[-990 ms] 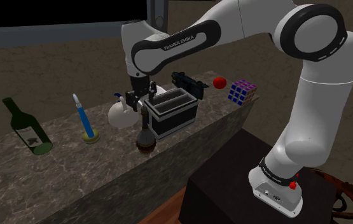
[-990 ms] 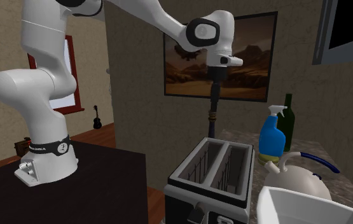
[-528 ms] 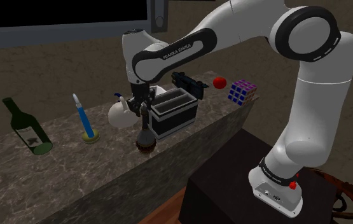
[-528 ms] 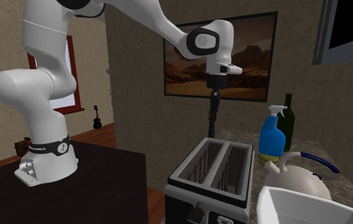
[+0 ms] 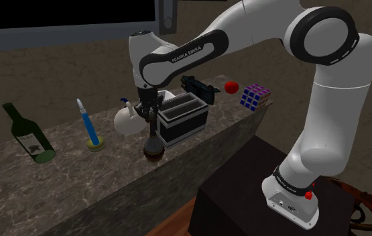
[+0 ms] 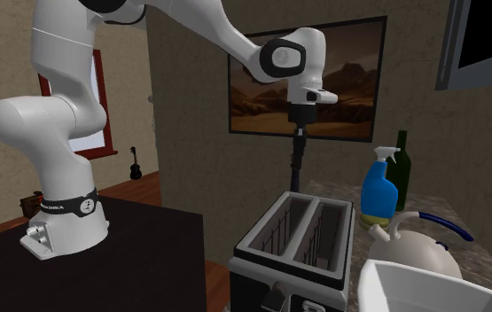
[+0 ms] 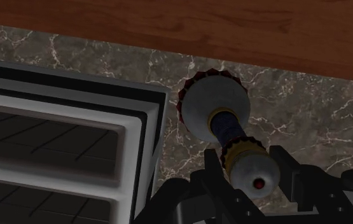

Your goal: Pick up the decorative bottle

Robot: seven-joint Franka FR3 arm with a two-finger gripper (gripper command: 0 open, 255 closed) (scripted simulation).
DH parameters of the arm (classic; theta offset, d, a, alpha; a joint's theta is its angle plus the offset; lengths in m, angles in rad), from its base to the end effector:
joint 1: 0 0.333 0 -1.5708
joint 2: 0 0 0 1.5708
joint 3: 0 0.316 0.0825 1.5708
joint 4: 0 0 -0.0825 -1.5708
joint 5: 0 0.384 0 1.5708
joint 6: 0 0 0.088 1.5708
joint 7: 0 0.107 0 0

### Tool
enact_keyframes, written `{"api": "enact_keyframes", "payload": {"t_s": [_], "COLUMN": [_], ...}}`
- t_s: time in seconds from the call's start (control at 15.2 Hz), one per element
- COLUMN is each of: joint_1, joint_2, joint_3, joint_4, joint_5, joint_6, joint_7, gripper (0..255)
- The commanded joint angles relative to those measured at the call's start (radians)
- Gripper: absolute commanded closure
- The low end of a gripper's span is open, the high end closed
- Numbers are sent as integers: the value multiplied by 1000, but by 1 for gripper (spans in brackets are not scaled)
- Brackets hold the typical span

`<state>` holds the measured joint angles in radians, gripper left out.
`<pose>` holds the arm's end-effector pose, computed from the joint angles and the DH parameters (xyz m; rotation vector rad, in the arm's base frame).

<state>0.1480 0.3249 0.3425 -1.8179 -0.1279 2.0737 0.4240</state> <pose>0.5623 0.2770 0.3654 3.1121 0.1823 -0.0650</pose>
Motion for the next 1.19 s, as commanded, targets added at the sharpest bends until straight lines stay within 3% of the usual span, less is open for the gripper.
{"api": "enact_keyframes", "payload": {"t_s": [0.0,1.12], "joint_1": [0,-5], "joint_2": [2,-65], "joint_3": [0,10], "joint_4": [0,117], "joint_5": [0,30], "joint_6": [1,-180], "joint_7": [0,-21], "gripper": [255,255]}}
